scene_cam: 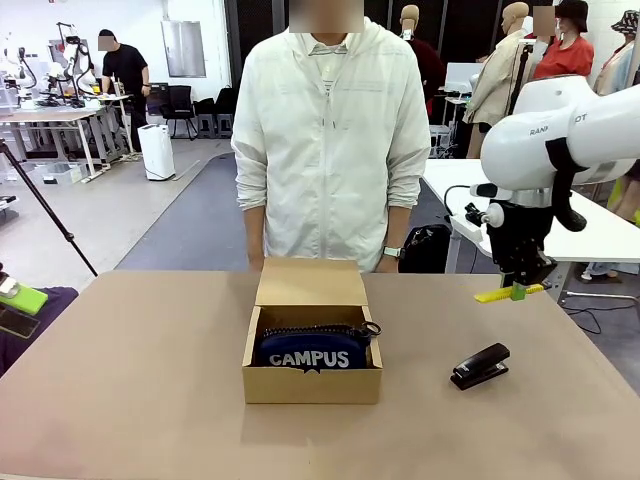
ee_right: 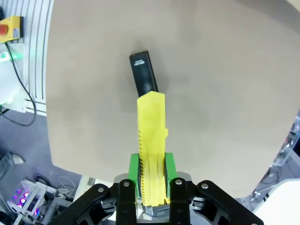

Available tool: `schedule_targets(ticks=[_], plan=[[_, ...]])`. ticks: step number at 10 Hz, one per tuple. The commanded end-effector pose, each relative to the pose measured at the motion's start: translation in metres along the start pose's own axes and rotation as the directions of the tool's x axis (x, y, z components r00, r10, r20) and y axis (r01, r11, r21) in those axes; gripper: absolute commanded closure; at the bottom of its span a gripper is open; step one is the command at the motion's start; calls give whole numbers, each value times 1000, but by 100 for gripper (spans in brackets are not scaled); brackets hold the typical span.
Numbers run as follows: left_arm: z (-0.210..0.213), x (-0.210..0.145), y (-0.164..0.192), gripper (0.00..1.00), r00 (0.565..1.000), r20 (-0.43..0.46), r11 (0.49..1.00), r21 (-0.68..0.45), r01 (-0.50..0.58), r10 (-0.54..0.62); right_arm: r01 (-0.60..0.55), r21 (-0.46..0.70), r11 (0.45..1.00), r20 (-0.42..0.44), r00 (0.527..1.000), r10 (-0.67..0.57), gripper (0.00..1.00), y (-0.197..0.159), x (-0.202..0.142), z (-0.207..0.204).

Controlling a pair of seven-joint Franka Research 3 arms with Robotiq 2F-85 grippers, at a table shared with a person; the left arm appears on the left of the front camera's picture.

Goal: Pack the items into the box.
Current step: Pick up the item specified by the human and place it in the Mailer Box.

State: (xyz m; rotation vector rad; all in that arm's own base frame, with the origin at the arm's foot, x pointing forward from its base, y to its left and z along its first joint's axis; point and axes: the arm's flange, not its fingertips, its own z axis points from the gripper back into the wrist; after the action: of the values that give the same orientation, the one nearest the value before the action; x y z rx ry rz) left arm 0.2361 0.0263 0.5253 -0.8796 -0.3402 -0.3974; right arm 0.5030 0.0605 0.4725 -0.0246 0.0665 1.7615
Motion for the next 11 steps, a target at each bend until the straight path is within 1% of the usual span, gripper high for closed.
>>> schedule_targets(ticks=[1,2,3,4,5,6,7,8,9,10,11], plan=[[-1,-3,3,0,1000,2,1000,2,13,-13,-51,21,998,0,999,51,100,-9,4,10],[-1,-3,3,0,1000,2,1000,2,13,-13,-51,21,998,0,999,51,100,-9,4,10],[-1,-3,3,0,1000,2,1000,2,13,-13,-16,6,1000,0,1000,16,100,-2,5,2],[-1,-3,3,0,1000,2,1000,2,13,-13,85,8,996,77,993,-86,100,-10,22,7],[-1,-3,3,0,1000,2,1000,2,13,-13,173,18,985,88,981,-174,100,-10,56,17],[-1,-3,3,0,1000,2,1000,2,13,-13,204,-9,979,96,975,-202,100,-9,93,26],[-1,-3,3,0,1000,2,1000,2,13,-13,199,-19,980,119,974,-195,100,-10,136,29],[-1,-3,3,0,1000,2,1000,2,13,-13,210,-35,977,115,972,-205,100,-14,173,26],[-1,-3,3,0,1000,2,1000,2,13,-13,186,-45,981,138,974,-178,100,-18,211,22],[-1,-3,3,0,1000,2,1000,2,13,-13,220,-80,972,131,969,-209,100,-27,251,19],[-1,-3,3,0,1000,2,1000,2,13,-13,156,-109,982,155,978,-138,100,-32,287,15]])
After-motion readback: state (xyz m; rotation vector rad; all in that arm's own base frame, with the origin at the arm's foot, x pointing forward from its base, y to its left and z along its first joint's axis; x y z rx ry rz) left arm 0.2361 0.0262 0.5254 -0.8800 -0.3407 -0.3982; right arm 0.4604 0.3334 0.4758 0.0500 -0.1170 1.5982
